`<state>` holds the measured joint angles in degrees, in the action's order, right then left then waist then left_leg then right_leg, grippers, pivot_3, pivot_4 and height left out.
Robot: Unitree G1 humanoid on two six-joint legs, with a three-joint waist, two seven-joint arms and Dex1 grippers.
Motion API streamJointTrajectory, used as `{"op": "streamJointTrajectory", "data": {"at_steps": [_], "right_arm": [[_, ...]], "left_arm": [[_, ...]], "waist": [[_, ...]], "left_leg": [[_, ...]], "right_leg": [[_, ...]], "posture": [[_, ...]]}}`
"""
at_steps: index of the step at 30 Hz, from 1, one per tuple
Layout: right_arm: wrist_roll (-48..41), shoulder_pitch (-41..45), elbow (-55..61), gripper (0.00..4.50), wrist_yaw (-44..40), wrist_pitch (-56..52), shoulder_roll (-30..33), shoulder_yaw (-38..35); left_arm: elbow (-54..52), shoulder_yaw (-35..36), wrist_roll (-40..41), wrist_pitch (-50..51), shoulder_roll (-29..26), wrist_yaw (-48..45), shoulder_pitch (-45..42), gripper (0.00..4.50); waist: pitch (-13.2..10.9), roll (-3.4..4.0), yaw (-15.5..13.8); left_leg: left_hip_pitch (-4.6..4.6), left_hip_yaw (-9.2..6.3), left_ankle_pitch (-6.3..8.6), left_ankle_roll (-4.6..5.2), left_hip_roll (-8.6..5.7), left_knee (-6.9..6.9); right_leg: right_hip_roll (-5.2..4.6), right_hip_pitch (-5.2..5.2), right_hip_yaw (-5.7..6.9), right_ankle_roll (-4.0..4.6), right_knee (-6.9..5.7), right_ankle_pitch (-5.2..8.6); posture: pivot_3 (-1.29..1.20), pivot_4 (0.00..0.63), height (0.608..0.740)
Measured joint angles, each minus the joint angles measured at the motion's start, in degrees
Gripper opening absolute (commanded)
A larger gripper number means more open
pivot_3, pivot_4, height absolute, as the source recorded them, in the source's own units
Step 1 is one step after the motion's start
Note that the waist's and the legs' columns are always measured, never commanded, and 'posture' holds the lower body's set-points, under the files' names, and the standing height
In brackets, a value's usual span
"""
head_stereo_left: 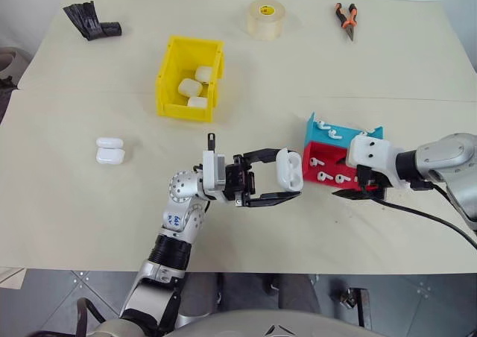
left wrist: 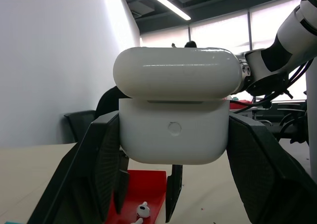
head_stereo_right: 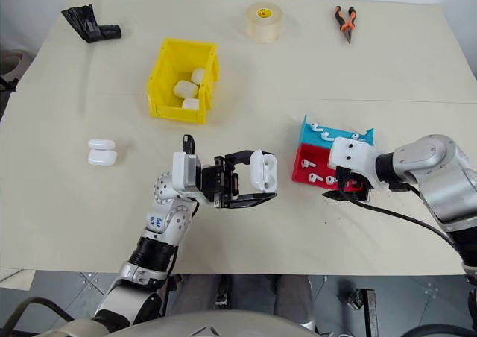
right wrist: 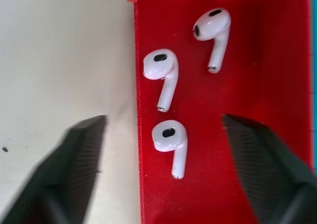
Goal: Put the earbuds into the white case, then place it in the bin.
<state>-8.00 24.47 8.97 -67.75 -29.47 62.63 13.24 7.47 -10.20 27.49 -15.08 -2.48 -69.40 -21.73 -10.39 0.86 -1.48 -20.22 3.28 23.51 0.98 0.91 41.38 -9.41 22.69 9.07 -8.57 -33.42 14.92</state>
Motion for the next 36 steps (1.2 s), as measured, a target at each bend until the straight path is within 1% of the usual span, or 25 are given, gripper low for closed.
{"op": "streamJointTrajectory", "data": {"at_steps": [8, 11, 13, 22, 25, 27, 33, 34, 36], "right_arm": [[2.85, 0.17, -0.25, 2.92, -1.31, 3.31, 0.0, 0.01], [3.4, 0.16, -0.25, 2.37, -1.8, 3.61, -0.01, 0.0], [3.59, 0.15, -0.25, 1.76, -1.93, 3.63, -0.09, 0.0], [4.06, 0.1, -0.06, 1.76, -2.45, 3.41, -0.35, 0.0], [4.06, 0.1, -0.05, 1.15, -2.89, 3.47, -0.35, 0.0], [4.02, 0.03, 0.05, 0.53, -3.22, 3.61, -0.36, 0.0], [3.86, -0.87, 1.04, 0.5, -2.35, 3.17, -0.9, -0.81], [3.39, -1.84, 1.78, 0.5, -2.17, 2.68, -0.84, -1.8], [0.06, -4.87, 3.61, 0.5, -1.83, -0.13, -0.78, -6.18]], "left_arm": [[0.0, 0.0, 0.0, 0.05, -0.07, -0.11, -0.02, 2.8], [0.0, 0.0, 0.0, 0.11, -0.1, -0.12, -0.03, 2.8], [0.0, 0.0, 0.0, 0.16, -0.11, -0.14, -0.03, 2.8], [0.0, 0.0, 0.01, 1.24, -0.25, -0.12, -0.05, 2.8], [-0.02, 0.01, 0.02, 1.41, -0.33, -0.08, -0.12, 2.8], [-0.02, 0.02, 0.03, 1.58, -0.38, -0.05, -0.14, 2.8], [-0.19, -0.02, 0.32, 2.9, -0.47, -0.03, -0.31, 2.8], [-0.38, -0.04, 0.64, 3.84, -0.53, -0.09, -0.4, 2.8], [-0.6, 0.13, 1.58, 5.53, -0.92, -0.16, -0.74, 2.8]], "waist": [[0.0, 0.0, 0.04], [0.0, 0.0, 0.03], [0.0, 0.0, 0.04], [0.0, 0.0, 0.03], [0.0, 0.0, 0.04], [0.0, 0.0, 0.05], [0.0, 0.0, 0.07], [0.0, 0.0, -0.05], [0.0, 0.0, -0.2]], "left_leg": [[0.0, 0.0, 0.0, 0.0, 0.0, 0.0], [0.0, 0.0, 0.0, 0.0, 0.01, 0.0], [0.0, 0.0, 0.0, 0.0, 0.01, 0.0], [0.0, 0.0, 0.0, 0.0, 0.01, 0.0], [0.0, 0.0, 0.0, 0.0, 0.01, 0.0], [0.0, 0.0, 0.0, 0.0, 0.01, 0.0], [0.01, 0.0, 0.0, 0.0, 0.01, 0.0], [0.0, -0.02, 0.0, 0.0, 0.01, 0.01], [-0.03, -0.04, 0.0, 0.0, 0.0, 0.03]], "right_leg": [[0.0, 0.0, 0.0, 0.0, 0.0, 0.0], [0.0, 0.0, 0.0, 0.0, 0.0, 0.0], [0.0, 0.0, 0.0, 0.0, 0.0, 0.0], [0.0, 0.0, 0.0, 0.0, 0.0, 0.0], [0.0, 0.0, 0.0, 0.0, 0.0, 0.0], [0.0, 0.0, 0.0, 0.0, 0.0, 0.0], [0.0, 0.0, 0.0, 0.0, -0.01, 0.0], [0.0, 0.0, 0.01, 0.0, -0.01, 0.0], [-0.01, 0.0, 0.02, 0.0, -0.01, 0.0]], "posture": [[0.0, 0.15, 0.74], [0.0, 0.15, 0.74], [0.0, 0.15, 0.74], [0.0, 0.15, 0.74], [0.0, 0.15, 0.74], [0.0, 0.15, 0.74], [0.0, 0.15, 0.74], [0.0, 0.15, 0.74], [0.0, 0.15, 0.74]]}}
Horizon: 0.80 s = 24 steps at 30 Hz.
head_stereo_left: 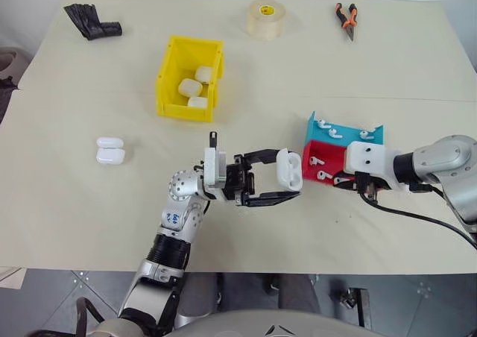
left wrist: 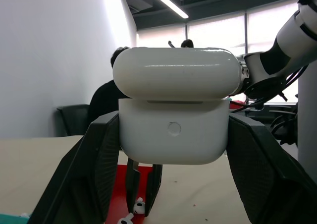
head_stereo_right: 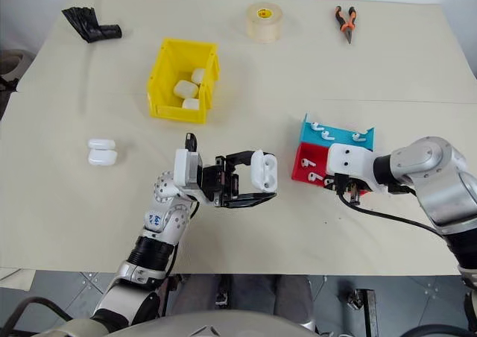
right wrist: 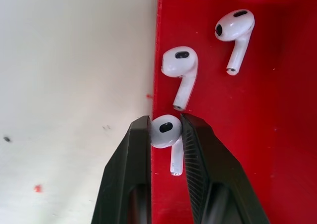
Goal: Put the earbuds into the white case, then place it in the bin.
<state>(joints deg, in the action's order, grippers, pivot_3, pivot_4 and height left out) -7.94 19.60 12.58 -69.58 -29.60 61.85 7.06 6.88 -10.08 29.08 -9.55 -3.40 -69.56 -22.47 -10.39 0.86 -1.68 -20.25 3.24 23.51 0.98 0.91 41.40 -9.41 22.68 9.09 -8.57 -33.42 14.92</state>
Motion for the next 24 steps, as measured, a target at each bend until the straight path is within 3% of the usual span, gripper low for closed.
{"op": "streamJointTrajectory", "data": {"at_steps": [5, 11, 18, 24], "right_arm": [[-13.17, -4.16, 5.13, 0.5, 1.01, -4.58, -5.02, -15.68], [-30.71, -9.97, 10.22, 0.5, 7.34, -6.78, -21.42, -27.62], [-45.03, -10.92, 17.24, 0.5, 18.06, -6.97, -31.35, -29.7], [-51.92, -10.43, 21.94, 0.5, 25.92, -6.92, -37.16, -23.63]], "left_arm": [[-0.12, 0.41, 0.54, 2.06, -0.55, -0.1, -1.97, 2.8], [-0.12, 1.22, 1.61, 6.0, -2.35, -0.64, -2.75, 2.8], [-0.19, 1.51, 2.57, 8.51, -2.72, -1.33, -4.36, 2.8], [-1.33, 1.68, 3.08, 10.97, -3.48, -2.42, -4.61, 2.8]], "waist": [[0.0, -0.03, 0.13], [0.01, -0.04, 0.14], [0.03, -0.03, 0.23], [0.04, 0.03, 0.3]], "left_leg": [[0.04, -0.05, -0.01, -0.01, 0.03, -0.01], [0.05, -0.07, -0.01, -0.02, 0.0, -0.02], [0.07, -0.06, -0.01, -0.02, 0.0, -0.02], [0.1, -0.05, -0.03, -0.05, -0.02, -0.05]], "right_leg": [[0.01, -0.04, 0.05, 0.0, -0.01, 0.0], [0.01, -0.06, 0.05, -0.01, -0.03, 0.0], [0.03, -0.06, 0.04, -0.01, -0.06, 0.0], [0.03, -0.05, 0.02, 0.0, -0.06, 0.0]], "posture": [[0.0, 0.15, 0.74], [0.0, 0.15, 0.74], [0.0, 0.15, 0.74], [0.0, 0.15, 0.74]]}}
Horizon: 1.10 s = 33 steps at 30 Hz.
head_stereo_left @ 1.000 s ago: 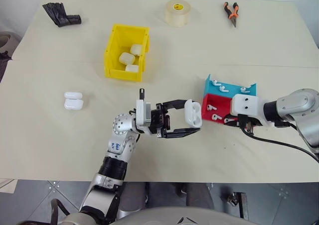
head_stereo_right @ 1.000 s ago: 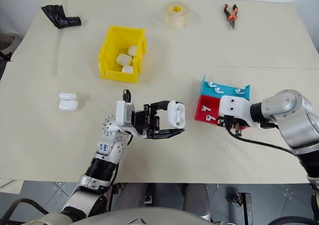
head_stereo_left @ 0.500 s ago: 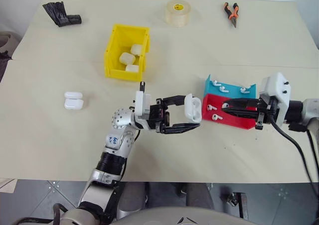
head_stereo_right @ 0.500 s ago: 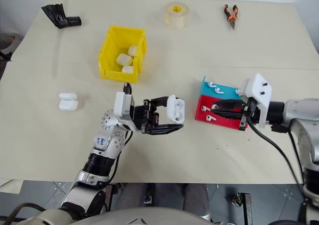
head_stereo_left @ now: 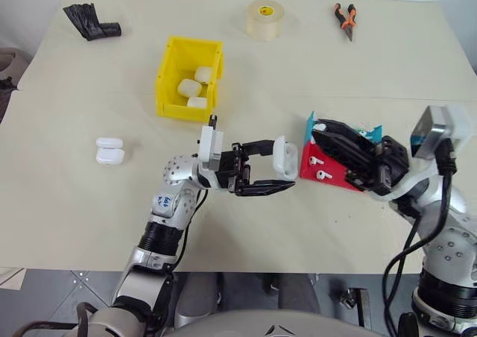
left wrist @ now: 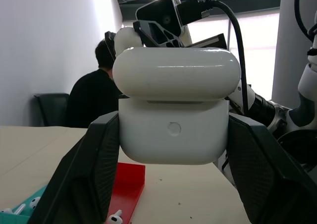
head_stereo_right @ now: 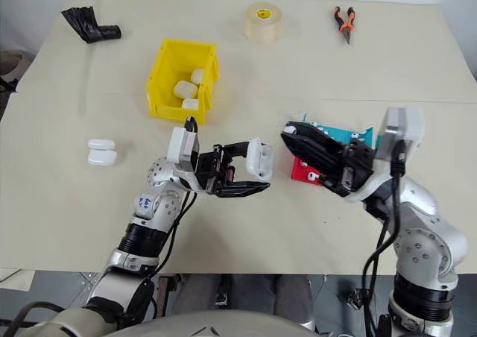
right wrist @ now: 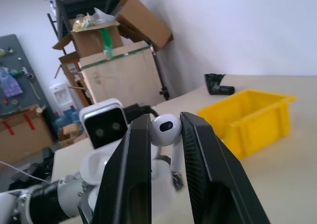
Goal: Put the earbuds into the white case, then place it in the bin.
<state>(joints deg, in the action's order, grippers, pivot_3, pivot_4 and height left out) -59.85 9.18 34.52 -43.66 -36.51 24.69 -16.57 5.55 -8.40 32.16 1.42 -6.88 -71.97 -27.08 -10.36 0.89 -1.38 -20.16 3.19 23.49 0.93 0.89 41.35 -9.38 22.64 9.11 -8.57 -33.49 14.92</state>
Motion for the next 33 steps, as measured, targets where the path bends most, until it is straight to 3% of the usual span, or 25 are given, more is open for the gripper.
{"op": "streamJointTrajectory", "data": {"at_steps": [6, 33], "right_arm": [[0.77, -1.91, 1.18, 0.5, 1.02, 1.77, -0.99, 5.35], [7.85, -3.92, -4.46, 0.5, -2.33, 14.37, -1.95, 10.47]], "left_arm": [[-0.67, 0.09, 0.08, 1.16, 0.03, -0.04, -0.2, 2.8], [-0.51, 0.21, -0.09, 1.85, 0.43, 0.93, -0.16, 2.8]], "waist": [[0.0, 0.0, -0.01], [0.0, 0.0, -0.03]], "left_leg": [[0.0, 0.01, 0.0, 0.0, -0.02, -0.01], [0.02, 0.04, 0.0, 0.0, -0.01, -0.02]], "right_leg": [[0.0, 0.0, 0.0, 0.0, 0.0, 0.0], [0.0, 0.01, -0.02, 0.0, 0.0, 0.0]], "posture": [[0.0, 0.15, 0.74], [0.0, 0.15, 0.74]]}}
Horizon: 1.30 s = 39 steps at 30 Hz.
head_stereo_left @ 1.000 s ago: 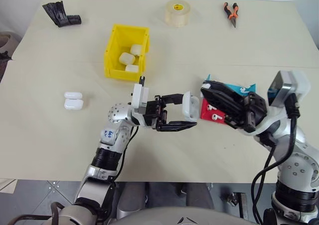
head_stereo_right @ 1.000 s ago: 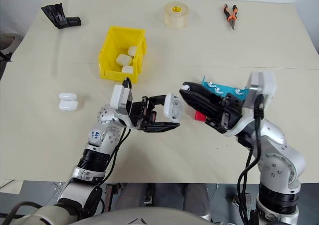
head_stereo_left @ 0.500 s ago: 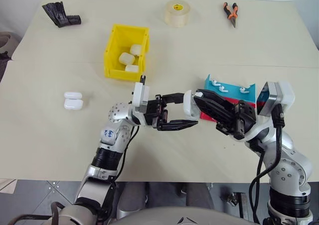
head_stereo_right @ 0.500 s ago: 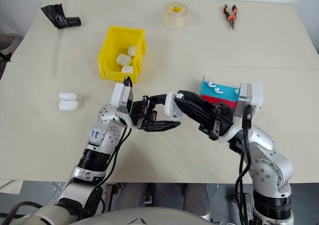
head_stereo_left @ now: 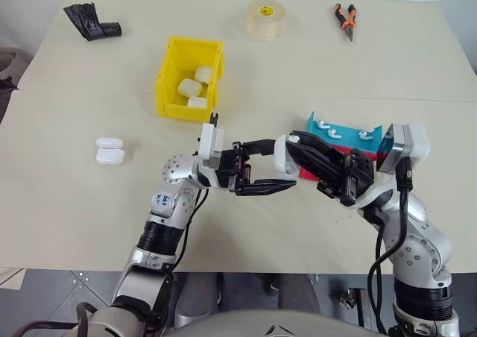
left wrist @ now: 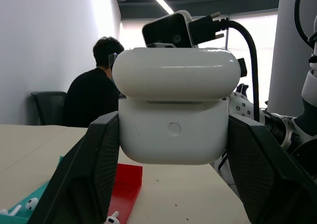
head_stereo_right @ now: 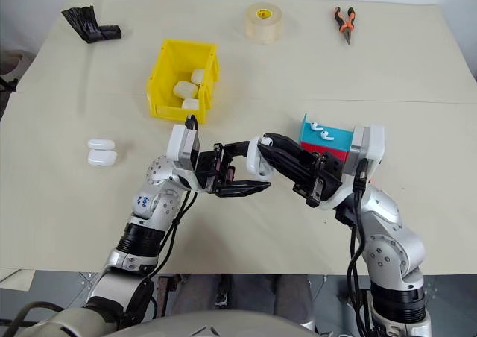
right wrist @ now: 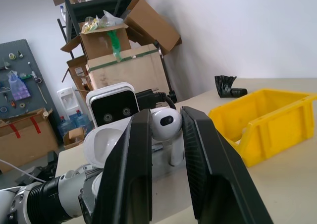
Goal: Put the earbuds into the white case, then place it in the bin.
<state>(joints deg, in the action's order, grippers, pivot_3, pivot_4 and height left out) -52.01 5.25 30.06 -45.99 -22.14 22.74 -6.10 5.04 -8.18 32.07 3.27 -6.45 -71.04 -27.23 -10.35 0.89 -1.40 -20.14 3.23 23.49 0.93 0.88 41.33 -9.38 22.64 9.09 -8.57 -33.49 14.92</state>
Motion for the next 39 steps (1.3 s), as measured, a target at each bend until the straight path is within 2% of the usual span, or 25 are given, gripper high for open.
{"op": "streamJointTrajectory", "data": {"at_steps": [8, 14, 15, 16, 21, 25, 32, 39], "right_arm": [[0.03, -1.55, 0.01, 0.5, -2.19, 0.69, 4.58, -1.49], [-2.03, 1.05, -0.04, 0.5, -0.57, -2.63, 6.49, -1.82], [-1.91, 1.57, -0.03, 1.22, -0.18, -2.91, 6.53, -1.67], [-1.65, 1.83, -0.07, 1.44, 0.14, -2.92, 6.53, -1.62], [-1.48, 2.95, -0.86, 3.16, 0.28, -4.01, 8.04, -2.07], [-2.64, 1.67, -1.66, 4.48, -2.34, -5.76, 12.88, -5.04], [4.07, -7.11, -12.49, 4.48, -12.61, -1.56, 23.42, -16.21], [14.66, -6.48, -26.57, 4.48, -19.11, 8.01, 24.95, -17.3]], "left_arm": [[0.56, 0.02, -0.55, -0.18, 0.99, 0.36, -0.09, 2.8], [0.56, 0.59, -0.57, -0.5, 1.03, 0.42, -0.35, 2.8], [0.57, 0.82, -0.57, -0.62, 1.03, 0.44, -0.35, 2.8], [0.57, 1.07, -0.57, -0.85, 1.05, 0.45, -0.35, 2.8], [0.56, 1.53, -0.57, -1.51, 1.05, -0.27, -0.35, 2.8], [0.42, 1.55, -0.57, -1.62, 0.88, -0.26, -0.35, 2.8], [-0.02, 2.65, -0.62, -2.84, -1.84, -0.28, 1.24, 2.8], [-0.03, 2.67, -0.74, -4.42, -2.09, 0.43, 2.06, 2.8]], "waist": [[0.0, 0.0, 0.02], [0.0, 0.0, -0.01], [0.0, 0.0, -0.03], [0.0, 0.0, -0.04], [0.0, 0.0, -0.09], [0.0, -0.01, -0.18], [-0.01, -0.03, -0.14], [-0.01, -0.02, -0.06]], "left_leg": [[0.0, 0.01, 0.0, 0.0, 0.01, 0.0], [0.0, 0.0, 0.0, 0.0, 0.01, 0.0], [0.0, 0.0, 0.0, 0.0, 0.01, 0.0], [-0.01, 0.0, 0.0, 0.0, 0.01, 0.01], [-0.01, 0.0, 0.0, 0.0, 0.0, 0.01], [-0.03, 0.0, 0.0, 0.01, 0.0, 0.01], [0.0, 0.06, 0.01, 0.02, 0.01, -0.02], [0.03, 0.12, 0.0, 0.03, 0.02, -0.01]], "right_leg": [[0.0, 0.0, 0.0, 0.0, 0.0, 0.0], [0.0, 0.0, -0.01, 0.0, 0.0, 0.0], [0.0, 0.0, 0.0, 0.0, 0.0, 0.0], [0.0, 0.0, 0.0, 0.0, 0.0, 0.0], [-0.01, 0.0, 0.0, 0.0, 0.01, 0.0], [-0.01, 0.0, 0.0, 0.0, 0.02, 0.0], [-0.01, -0.01, -0.02, 0.0, 0.03, 0.0], [-0.01, -0.02, -0.06, 0.0, 0.02, 0.0]], "posture": [[0.0, 0.15, 0.74], [0.0, 0.15, 0.74], [0.0, 0.15, 0.74], [0.0, 0.15, 0.74], [0.0, 0.15, 0.74], [0.0, 0.15, 0.74], [0.0, 0.15, 0.74], [0.0, 0.15, 0.74]]}}
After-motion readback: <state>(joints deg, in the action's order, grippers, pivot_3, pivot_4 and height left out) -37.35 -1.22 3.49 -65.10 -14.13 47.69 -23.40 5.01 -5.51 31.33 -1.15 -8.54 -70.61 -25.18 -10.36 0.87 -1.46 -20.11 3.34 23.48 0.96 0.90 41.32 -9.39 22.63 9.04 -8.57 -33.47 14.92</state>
